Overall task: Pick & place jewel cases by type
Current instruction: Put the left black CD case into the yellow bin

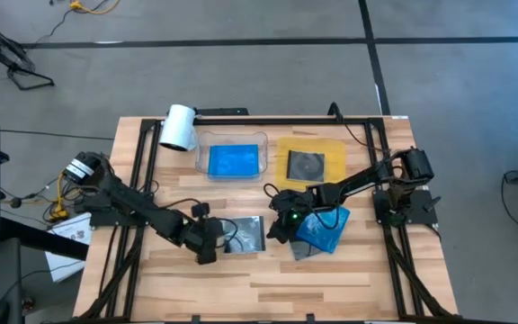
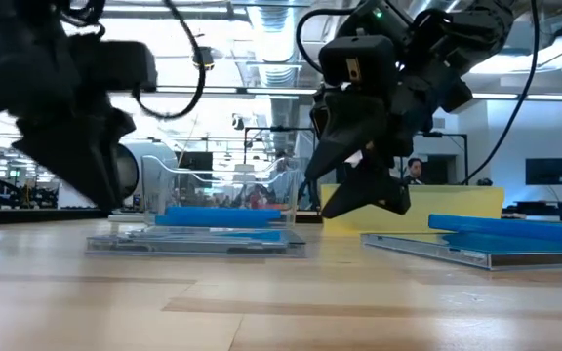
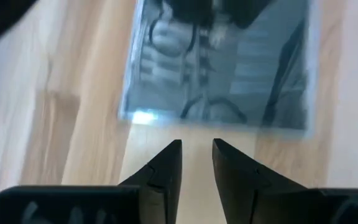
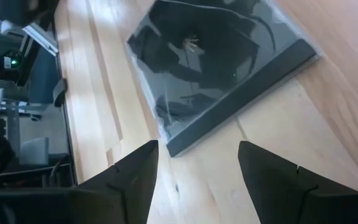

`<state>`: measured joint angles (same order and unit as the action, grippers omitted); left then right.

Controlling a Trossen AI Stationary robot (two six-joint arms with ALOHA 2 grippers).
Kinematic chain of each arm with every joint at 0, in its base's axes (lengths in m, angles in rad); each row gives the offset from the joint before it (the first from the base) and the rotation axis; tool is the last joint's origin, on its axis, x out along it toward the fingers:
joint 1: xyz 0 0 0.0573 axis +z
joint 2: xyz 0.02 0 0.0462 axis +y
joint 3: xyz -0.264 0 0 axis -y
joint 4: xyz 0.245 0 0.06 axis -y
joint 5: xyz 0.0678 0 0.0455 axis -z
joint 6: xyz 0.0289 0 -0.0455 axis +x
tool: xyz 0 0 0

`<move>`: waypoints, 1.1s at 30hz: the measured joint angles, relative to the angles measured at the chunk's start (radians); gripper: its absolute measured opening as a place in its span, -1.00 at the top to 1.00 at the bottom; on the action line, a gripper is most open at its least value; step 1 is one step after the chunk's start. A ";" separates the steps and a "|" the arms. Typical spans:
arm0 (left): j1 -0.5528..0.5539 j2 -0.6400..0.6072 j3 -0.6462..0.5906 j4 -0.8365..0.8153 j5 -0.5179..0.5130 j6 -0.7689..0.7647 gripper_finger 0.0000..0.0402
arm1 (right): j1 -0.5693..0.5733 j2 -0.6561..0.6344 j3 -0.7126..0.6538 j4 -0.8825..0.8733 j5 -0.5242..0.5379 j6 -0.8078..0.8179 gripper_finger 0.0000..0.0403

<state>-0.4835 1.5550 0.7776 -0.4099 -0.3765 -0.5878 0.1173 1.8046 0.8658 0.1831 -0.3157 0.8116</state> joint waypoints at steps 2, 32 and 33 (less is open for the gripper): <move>0.000 0.007 0.000 -0.022 0.014 -0.012 0.58 | 0.000 0.000 -0.001 0.011 -0.001 0.003 -0.08; 0.050 0.142 0.003 0.150 0.116 0.124 0.58 | 0.005 0.134 0.005 0.174 -0.082 0.210 -0.08; 0.050 0.143 0.003 0.152 0.113 0.124 0.58 | 0.004 0.121 0.003 0.147 -0.076 0.210 -0.08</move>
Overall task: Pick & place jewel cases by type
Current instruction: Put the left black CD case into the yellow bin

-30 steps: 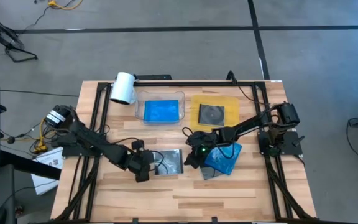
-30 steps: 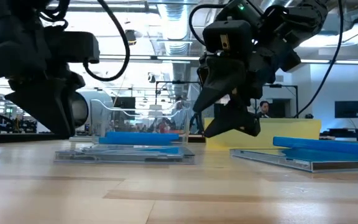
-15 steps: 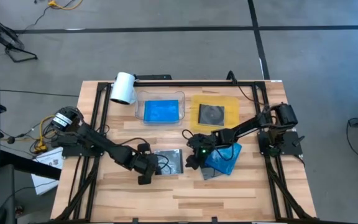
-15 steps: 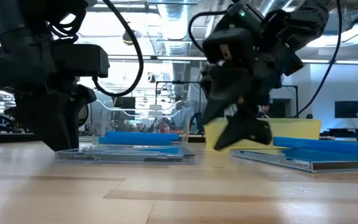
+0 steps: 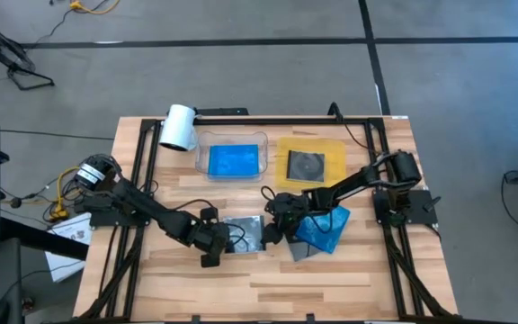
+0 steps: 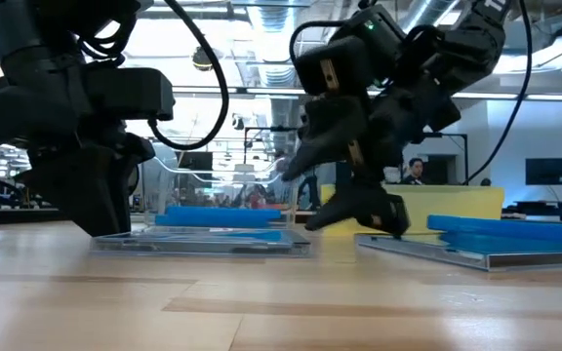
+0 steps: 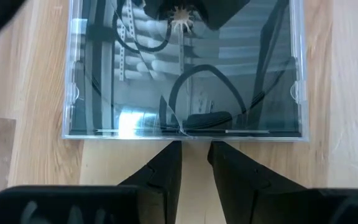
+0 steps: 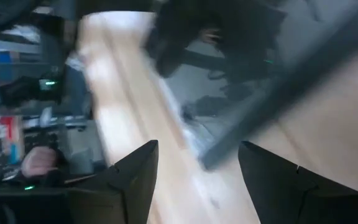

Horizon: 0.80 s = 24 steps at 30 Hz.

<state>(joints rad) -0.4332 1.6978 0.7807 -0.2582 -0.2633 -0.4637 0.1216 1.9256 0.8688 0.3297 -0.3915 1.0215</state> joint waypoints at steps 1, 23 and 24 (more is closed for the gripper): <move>0.000 0.000 0.000 0.002 -0.004 0.000 0.58 | 0.000 -0.008 -0.002 -0.014 0.010 0.000 -0.08; 0.000 0.005 -0.002 0.054 -0.047 0.006 0.58 | 0.011 -0.136 0.019 -0.292 0.222 0.018 -0.08; 0.000 0.005 -0.002 0.055 -0.047 0.005 0.58 | 0.011 -0.136 0.019 -0.294 0.228 0.018 -0.08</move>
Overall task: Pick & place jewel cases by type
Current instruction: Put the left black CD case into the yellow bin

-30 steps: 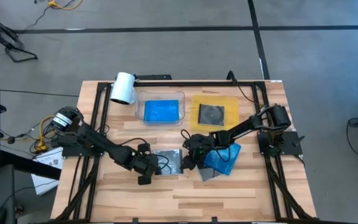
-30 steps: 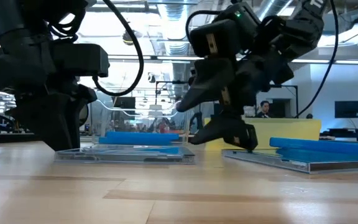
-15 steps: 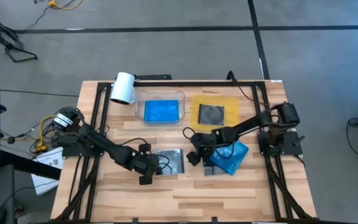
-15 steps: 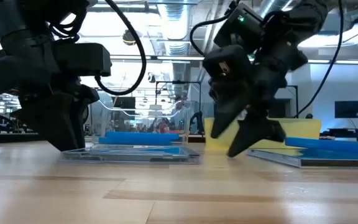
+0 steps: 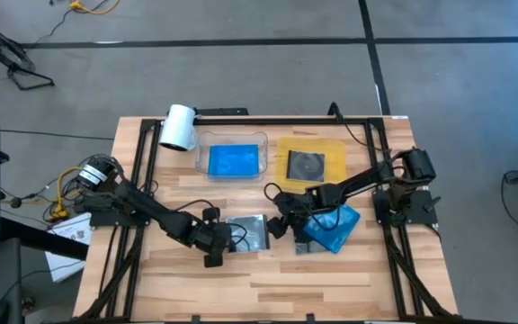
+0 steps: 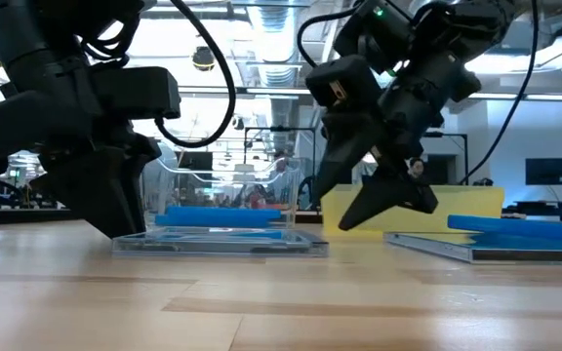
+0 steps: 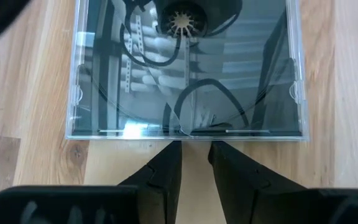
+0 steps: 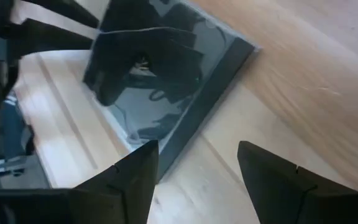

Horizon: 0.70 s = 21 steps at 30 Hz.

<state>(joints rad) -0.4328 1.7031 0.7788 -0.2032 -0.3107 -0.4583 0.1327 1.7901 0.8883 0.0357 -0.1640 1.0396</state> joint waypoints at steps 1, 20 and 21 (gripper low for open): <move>0.000 0.000 0.000 0.001 -0.001 -0.004 0.58 | 0.000 0.000 0.000 -0.003 0.011 0.000 -0.08; 0.001 0.001 0.000 0.031 -0.016 0.001 0.58 | 0.004 0.030 0.003 0.025 0.051 -0.026 0.12; 0.001 0.001 0.000 0.031 -0.016 0.001 0.58 | 0.005 0.045 0.006 0.036 0.043 -0.023 0.10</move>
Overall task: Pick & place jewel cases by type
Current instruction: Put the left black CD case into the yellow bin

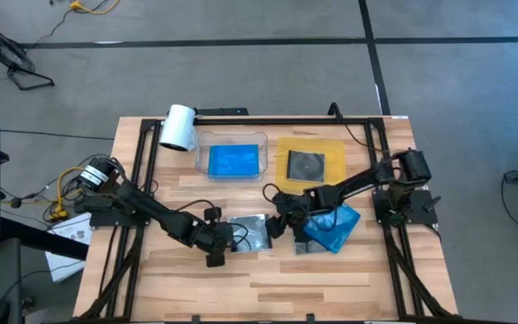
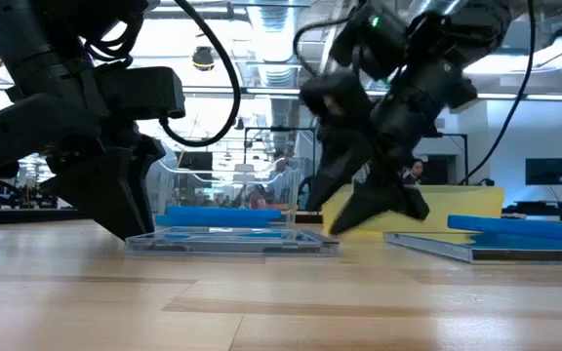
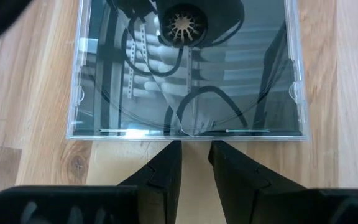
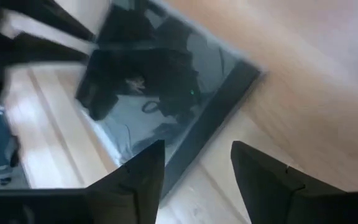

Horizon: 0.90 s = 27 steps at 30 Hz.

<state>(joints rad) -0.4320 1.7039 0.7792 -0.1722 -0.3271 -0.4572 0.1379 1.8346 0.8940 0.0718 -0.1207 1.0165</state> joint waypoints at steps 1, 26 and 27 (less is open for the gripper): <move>0.000 0.000 0.000 0.000 0.000 0.001 0.58 | 0.000 0.007 -0.003 0.001 -0.007 0.001 0.07; -0.002 -0.004 -0.031 0.047 -0.016 0.017 0.58 | 0.008 0.082 0.062 0.086 -0.114 -0.036 -0.24; -0.002 -0.005 -0.049 0.076 -0.017 0.017 0.58 | 0.009 0.071 0.061 0.086 -0.111 -0.046 -0.24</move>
<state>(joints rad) -0.4340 1.6993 0.7305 -0.0960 -0.3439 -0.4400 0.1467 1.9057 0.9546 0.1578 -0.2315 0.9703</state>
